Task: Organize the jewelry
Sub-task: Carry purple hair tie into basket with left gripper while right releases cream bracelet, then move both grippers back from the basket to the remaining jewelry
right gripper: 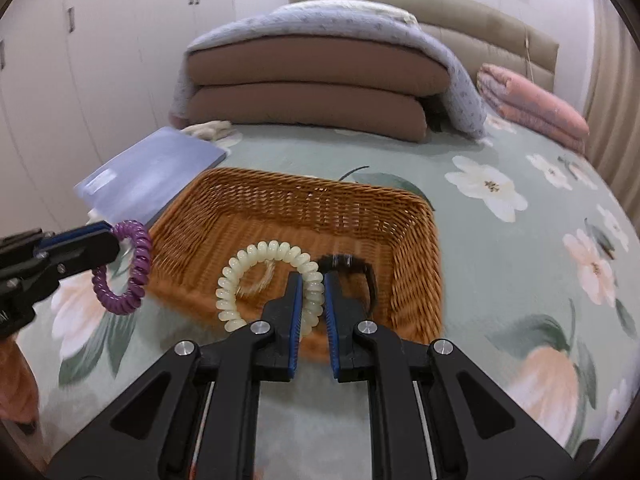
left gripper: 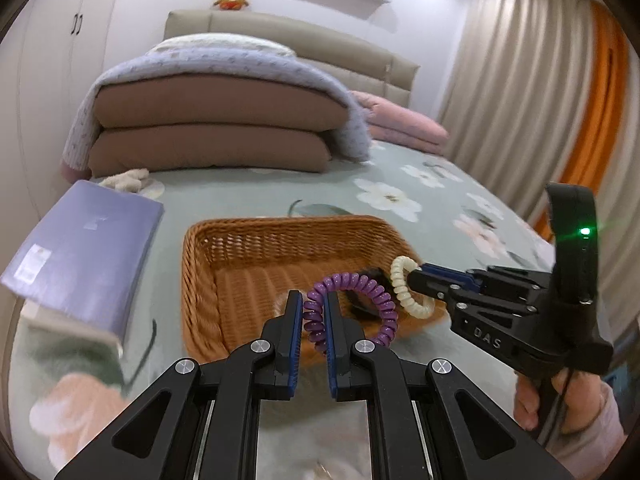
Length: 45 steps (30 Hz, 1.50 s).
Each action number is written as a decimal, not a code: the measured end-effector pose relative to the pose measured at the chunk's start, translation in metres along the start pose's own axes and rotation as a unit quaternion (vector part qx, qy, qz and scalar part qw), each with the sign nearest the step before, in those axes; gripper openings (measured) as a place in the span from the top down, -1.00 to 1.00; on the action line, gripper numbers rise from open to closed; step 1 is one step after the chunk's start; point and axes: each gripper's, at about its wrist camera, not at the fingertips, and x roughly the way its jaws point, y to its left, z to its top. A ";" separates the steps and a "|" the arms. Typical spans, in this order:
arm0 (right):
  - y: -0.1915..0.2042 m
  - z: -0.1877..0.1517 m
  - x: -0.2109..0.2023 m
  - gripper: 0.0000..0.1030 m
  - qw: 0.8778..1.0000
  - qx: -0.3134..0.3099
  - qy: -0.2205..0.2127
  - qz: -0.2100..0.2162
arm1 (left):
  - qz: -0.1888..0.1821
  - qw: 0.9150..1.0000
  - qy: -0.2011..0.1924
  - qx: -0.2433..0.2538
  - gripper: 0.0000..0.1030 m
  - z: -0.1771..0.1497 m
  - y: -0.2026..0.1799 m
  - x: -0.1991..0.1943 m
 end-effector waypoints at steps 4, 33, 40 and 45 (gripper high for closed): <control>0.002 0.017 0.045 0.80 1.000 0.006 0.011 -0.003 | 0.020 0.999 0.026 -0.019 0.80 0.003 0.019 0.050; 0.006 -0.029 0.013 0.64 0.988 0.066 0.000 0.140 | -0.024 0.999 -0.009 -0.023 -0.11 -0.015 0.024 0.014; 0.026 -0.075 -0.080 -0.56 0.983 0.058 -0.055 0.164 | -0.033 0.999 -0.042 0.010 -0.12 -0.057 -0.004 -0.076; 0.048 -0.106 -0.130 -0.91 0.997 0.003 -0.061 0.037 | -0.028 0.998 -0.060 0.011 -0.21 -0.087 -0.011 -0.132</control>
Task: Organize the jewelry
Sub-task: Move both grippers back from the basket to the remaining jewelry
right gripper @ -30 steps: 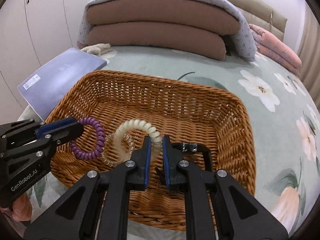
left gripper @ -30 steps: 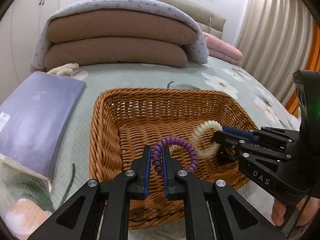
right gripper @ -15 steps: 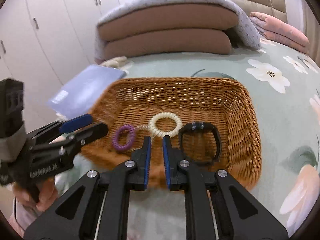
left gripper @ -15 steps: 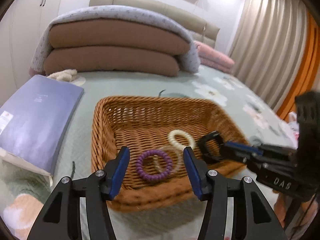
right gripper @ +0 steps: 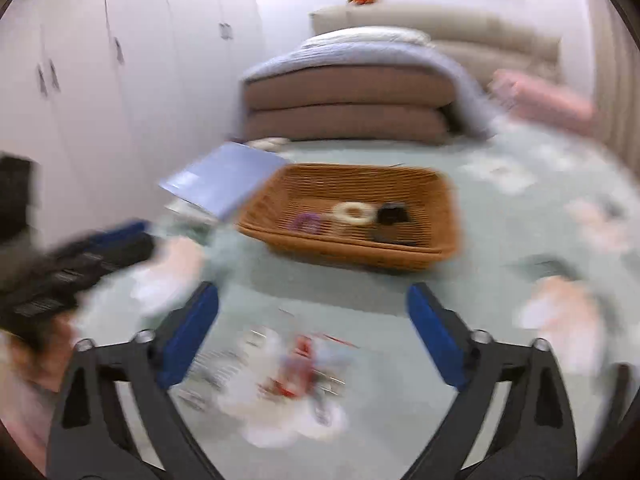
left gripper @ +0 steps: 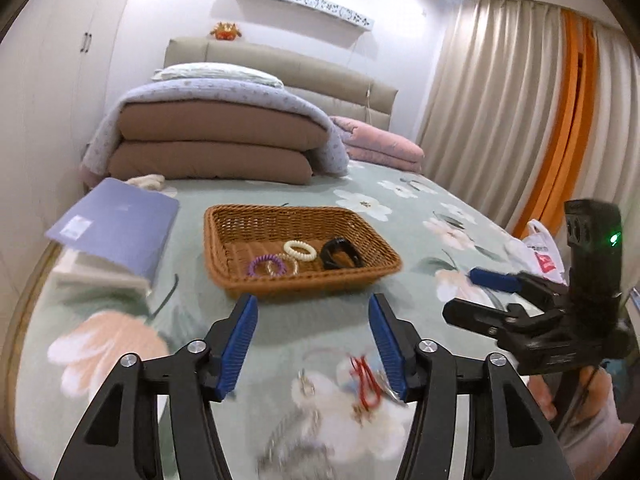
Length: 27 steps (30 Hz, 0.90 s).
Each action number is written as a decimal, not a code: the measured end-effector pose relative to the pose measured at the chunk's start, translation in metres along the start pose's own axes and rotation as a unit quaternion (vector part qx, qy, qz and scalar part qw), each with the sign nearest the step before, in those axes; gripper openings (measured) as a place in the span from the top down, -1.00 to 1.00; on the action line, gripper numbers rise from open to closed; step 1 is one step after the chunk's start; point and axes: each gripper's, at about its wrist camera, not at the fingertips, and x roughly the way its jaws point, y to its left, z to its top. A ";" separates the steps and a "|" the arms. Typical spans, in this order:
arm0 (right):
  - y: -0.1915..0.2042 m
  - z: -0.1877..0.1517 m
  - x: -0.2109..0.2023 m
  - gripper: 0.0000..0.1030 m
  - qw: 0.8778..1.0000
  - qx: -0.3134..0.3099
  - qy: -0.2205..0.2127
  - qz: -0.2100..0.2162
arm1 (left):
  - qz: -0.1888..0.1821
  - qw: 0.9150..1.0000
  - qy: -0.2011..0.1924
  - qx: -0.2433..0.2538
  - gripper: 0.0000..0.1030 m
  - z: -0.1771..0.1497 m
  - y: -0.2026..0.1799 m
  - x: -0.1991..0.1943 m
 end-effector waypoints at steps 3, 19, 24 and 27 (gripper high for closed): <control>0.017 -0.016 -0.027 -0.92 0.998 -0.034 -0.011 -0.059 | 0.013 1.000 -0.010 0.005 -0.22 -0.014 -0.006 -0.031; 0.020 -0.086 -0.050 -0.92 0.997 -0.029 -0.014 -0.064 | 0.053 0.996 0.049 -0.058 -0.21 -0.089 0.040 -0.048; 0.006 -0.090 -0.016 -0.92 0.997 -0.008 -0.013 -0.081 | 0.069 0.992 0.095 -0.052 -0.21 -0.105 0.054 -0.018; 0.001 -0.093 -0.001 -0.92 0.997 -0.003 -0.001 -0.071 | 0.072 0.988 0.130 -0.032 0.01 -0.113 0.057 0.005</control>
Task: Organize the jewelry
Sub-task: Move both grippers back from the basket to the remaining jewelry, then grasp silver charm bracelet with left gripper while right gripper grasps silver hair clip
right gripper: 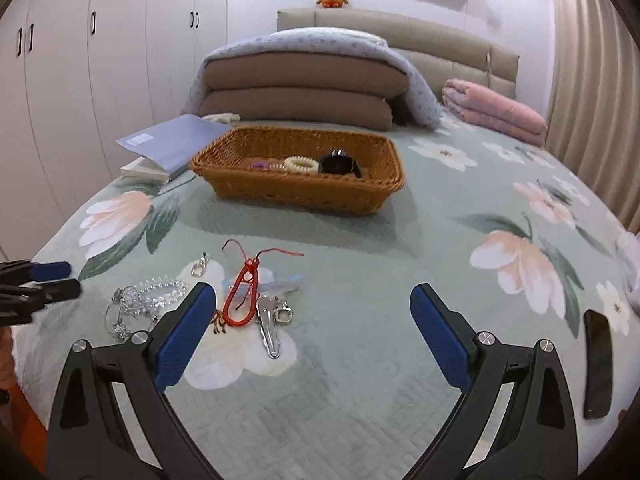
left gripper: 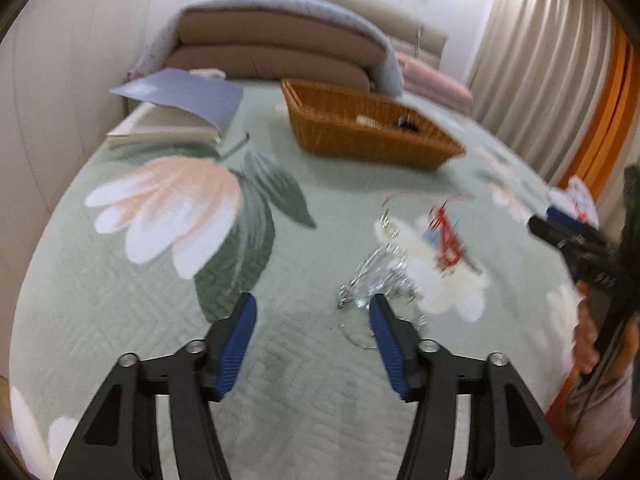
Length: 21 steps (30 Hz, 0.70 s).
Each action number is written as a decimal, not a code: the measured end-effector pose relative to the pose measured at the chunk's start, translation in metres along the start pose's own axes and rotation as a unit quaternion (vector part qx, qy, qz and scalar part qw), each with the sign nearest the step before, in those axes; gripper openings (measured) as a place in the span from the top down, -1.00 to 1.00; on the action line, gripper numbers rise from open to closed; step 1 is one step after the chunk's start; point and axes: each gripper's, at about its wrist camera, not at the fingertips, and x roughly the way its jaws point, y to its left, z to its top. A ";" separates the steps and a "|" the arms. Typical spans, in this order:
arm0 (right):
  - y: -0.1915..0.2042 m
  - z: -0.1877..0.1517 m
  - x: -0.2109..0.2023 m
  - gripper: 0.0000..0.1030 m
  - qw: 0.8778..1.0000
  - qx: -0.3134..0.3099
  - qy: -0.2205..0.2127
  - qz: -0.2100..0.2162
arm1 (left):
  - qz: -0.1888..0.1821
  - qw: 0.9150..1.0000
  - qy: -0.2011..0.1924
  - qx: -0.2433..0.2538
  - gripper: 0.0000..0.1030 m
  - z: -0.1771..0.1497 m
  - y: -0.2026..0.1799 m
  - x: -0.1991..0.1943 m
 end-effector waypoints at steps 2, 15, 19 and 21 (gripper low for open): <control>0.000 0.000 0.008 -0.92 1.000 -0.002 0.001 0.009 | -0.002 1.000 0.022 0.014 0.19 0.000 -0.003 0.014; -0.002 -0.018 0.055 -0.85 0.996 0.003 0.074 0.058 | -0.010 0.997 0.043 0.066 0.37 0.007 -0.022 0.038; 0.002 -0.023 0.072 -0.26 0.993 -0.006 0.102 0.054 | -0.010 0.997 0.040 0.070 0.38 0.009 -0.024 0.041; 0.001 -0.025 0.081 -0.15 0.991 -0.001 0.118 0.057 | -0.012 0.997 0.038 0.069 0.38 0.010 -0.024 0.042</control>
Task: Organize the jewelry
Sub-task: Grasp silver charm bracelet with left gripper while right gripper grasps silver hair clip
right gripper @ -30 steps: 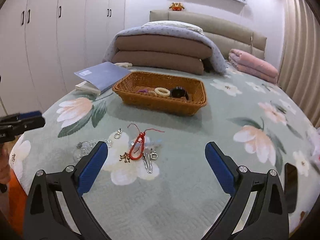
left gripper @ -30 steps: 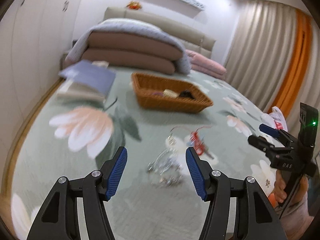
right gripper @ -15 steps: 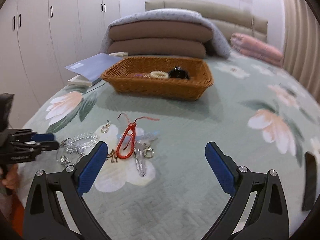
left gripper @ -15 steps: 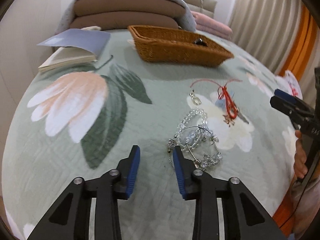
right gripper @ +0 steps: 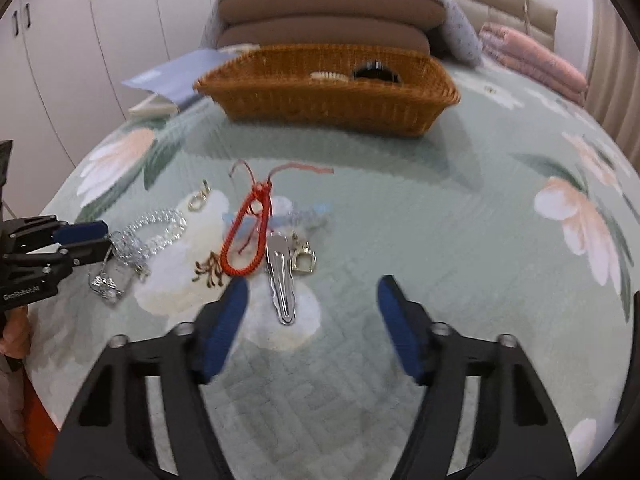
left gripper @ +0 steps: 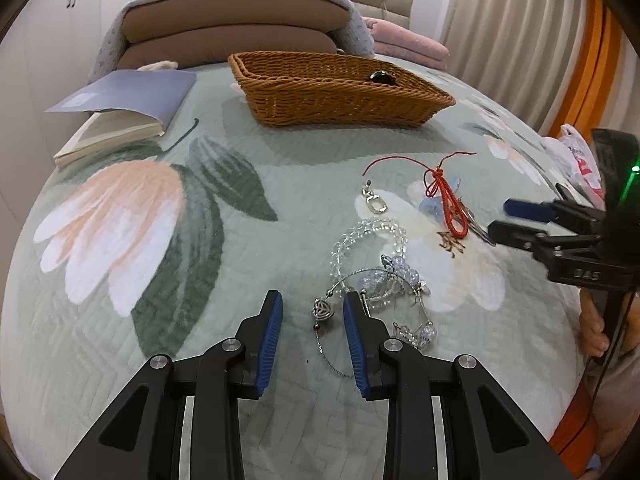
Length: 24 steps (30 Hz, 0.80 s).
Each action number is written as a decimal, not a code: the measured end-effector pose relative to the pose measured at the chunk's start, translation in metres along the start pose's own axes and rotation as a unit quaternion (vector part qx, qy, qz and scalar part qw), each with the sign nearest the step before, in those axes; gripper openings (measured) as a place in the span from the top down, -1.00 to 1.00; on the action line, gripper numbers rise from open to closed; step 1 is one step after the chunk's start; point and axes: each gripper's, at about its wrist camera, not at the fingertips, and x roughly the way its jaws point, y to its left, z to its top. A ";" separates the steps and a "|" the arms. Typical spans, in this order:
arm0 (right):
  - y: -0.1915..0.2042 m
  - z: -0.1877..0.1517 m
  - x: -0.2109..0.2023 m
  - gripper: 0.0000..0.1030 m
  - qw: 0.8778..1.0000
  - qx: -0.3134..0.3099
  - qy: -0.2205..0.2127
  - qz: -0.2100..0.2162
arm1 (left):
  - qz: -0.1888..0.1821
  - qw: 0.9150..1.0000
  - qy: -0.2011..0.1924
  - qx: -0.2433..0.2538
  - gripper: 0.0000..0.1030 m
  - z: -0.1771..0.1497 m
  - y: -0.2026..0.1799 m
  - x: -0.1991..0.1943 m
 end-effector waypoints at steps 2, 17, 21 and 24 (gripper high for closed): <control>0.000 0.000 0.007 -0.08 1.000 0.001 0.008 0.002 | -0.001 1.000 -0.001 0.001 0.38 0.001 0.000 0.001; 0.029 0.010 0.023 0.75 0.999 -0.035 0.015 0.023 | 0.003 1.000 -0.019 0.018 0.79 0.001 -0.011 0.001; 0.031 0.004 0.017 0.75 0.998 -0.047 0.012 0.033 | -0.003 0.999 -0.034 0.018 0.79 -0.001 -0.011 -0.008; 0.030 -0.006 0.008 0.75 0.997 -0.058 0.013 0.045 | -0.028 0.998 -0.047 0.001 0.79 -0.005 -0.006 -0.020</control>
